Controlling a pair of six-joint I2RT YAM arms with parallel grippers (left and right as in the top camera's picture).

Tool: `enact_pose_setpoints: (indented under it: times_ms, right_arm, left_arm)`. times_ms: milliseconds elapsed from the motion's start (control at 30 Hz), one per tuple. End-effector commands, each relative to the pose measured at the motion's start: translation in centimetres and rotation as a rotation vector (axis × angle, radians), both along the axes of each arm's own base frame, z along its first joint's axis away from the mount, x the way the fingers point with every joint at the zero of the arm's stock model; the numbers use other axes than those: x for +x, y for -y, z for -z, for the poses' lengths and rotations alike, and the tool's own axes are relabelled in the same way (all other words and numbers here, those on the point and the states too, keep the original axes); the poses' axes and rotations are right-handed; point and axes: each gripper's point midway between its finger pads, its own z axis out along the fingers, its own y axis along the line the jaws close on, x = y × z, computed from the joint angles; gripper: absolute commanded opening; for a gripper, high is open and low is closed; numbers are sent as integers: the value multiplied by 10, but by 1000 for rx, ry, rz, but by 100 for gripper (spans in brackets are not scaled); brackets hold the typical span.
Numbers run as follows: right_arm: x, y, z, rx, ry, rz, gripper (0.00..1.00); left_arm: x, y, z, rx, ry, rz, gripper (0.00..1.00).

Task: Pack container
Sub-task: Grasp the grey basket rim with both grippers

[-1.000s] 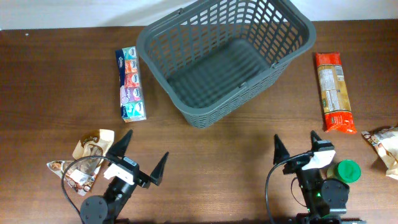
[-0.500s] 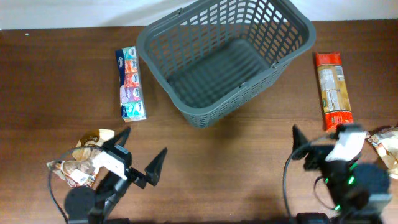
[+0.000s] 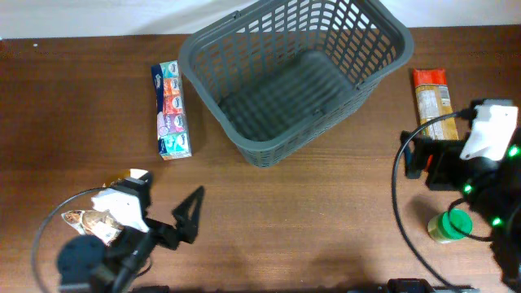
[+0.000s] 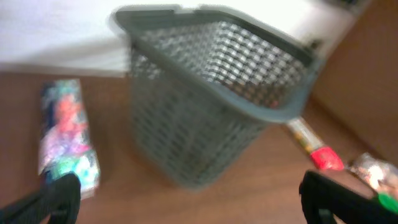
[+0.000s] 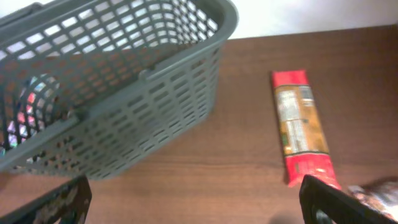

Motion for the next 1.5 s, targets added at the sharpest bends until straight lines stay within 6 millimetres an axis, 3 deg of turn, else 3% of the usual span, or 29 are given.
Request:
enact_pose_setpoints:
  times_ms: [0, 100, 300, 500, 667, 767, 1000, 1033, 1100, 1300, 1467]
  right_arm:
    - [0, 7, -34, -20, 27, 42, 99]
    - [-1, -8, -54, 29, 57, -28, 99]
    - [6, -3, -55, 5, 63, -13, 99]
    - [26, -3, -77, 7, 115, -13, 99]
    - [49, -8, -107, 11, 152, -48, 99]
    - [61, -18, -117, -27, 168, -140, 99]
    - [90, -21, -103, -40, 115, -178, 99]
    - [96, -21, -97, -38, 99, -179, 99]
    - [101, -22, -93, -35, 86, -181, 98]
    - [108, -23, -88, -29, 74, -188, 99]
    - [125, -24, -105, -34, 164, -194, 99]
  left_arm:
    - [6, -32, -46, 35, -31, -199, 99]
    - [9, -24, -78, 14, -10, -151, 99]
    - [16, -19, -103, 4, 59, -122, 99]
    - [12, -7, -113, 23, -82, -61, 100]
    - [1, 25, -114, 90, -250, 89, 100]
    - [-4, 54, -115, 135, -277, 213, 100]
    - [-12, 125, -117, 240, -205, 383, 100]
    - [-14, 139, -113, 288, -188, 390, 100]
    - [-13, 149, -104, 367, -176, 368, 100]
    - [-9, 163, -74, 519, -217, 345, 99]
    - [-13, 188, -46, 559, -307, 429, 99]
